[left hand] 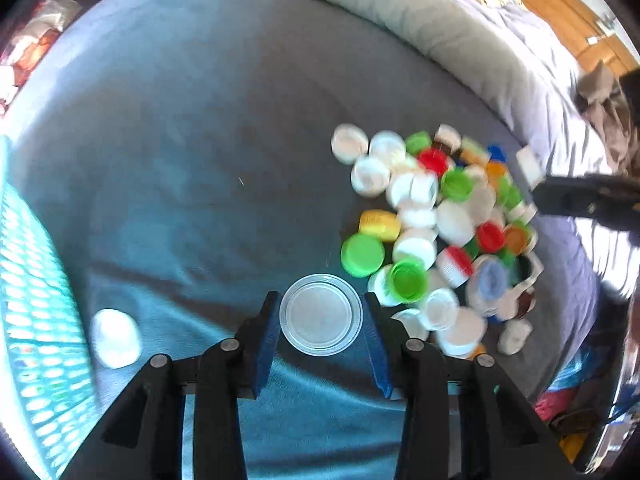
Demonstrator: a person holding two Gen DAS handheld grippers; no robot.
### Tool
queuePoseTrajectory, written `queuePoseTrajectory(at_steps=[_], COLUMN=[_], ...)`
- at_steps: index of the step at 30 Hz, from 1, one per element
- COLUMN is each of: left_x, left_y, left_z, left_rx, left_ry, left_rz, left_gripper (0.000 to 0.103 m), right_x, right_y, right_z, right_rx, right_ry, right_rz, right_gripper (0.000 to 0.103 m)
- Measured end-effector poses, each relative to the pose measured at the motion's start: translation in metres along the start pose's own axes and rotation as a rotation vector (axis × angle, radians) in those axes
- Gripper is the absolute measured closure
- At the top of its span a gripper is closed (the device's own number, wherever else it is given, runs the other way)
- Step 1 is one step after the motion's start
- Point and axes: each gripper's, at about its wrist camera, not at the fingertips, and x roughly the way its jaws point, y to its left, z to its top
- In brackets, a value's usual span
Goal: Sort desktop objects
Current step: 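Grasp a clear white lid with the left tool while the right tool grasps a white cap, then carry both held caps over the teal basket and open both tools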
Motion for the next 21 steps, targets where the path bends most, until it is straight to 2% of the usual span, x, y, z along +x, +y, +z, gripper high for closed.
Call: queuePoseTrajectory(at_steps=[3,4,12,16,21], left_x=[-0.036,-0.048,-0.108,-0.152,-0.188], left_y=[-0.001,0.009,-0.012,0.002,0.026], left_z=[0.004,0.004,0.06,0.069,0.078], left_rx=[-0.022,-0.025,-0.047,-0.072,-0.108], left_ry=[-0.011,-0.016,-0.106,-0.161,-0.223], left_rz=[0.033,0.042,0.096,0.112,0.134], left_gripper=[0.062,0.062,0.062,0.062,0.062], right_x=[-0.017,-0.023,-0.08,-0.1,-0.114], right_y=[0.009,0.012,0.054,0.085,0.133], right_z=[0.009,0.012,0.043,0.065,0.095], right_rx=[-0.013,-0.018,-0.091,-0.148,-0.225], right_ry=[-0.011,-0.015,-0.067,-0.098,-0.138], right_rz=[-0.01,-0.012,-0.034,-0.028,-0.009], right_gripper=[0.076,0.076,0.076,0.076,0.076])
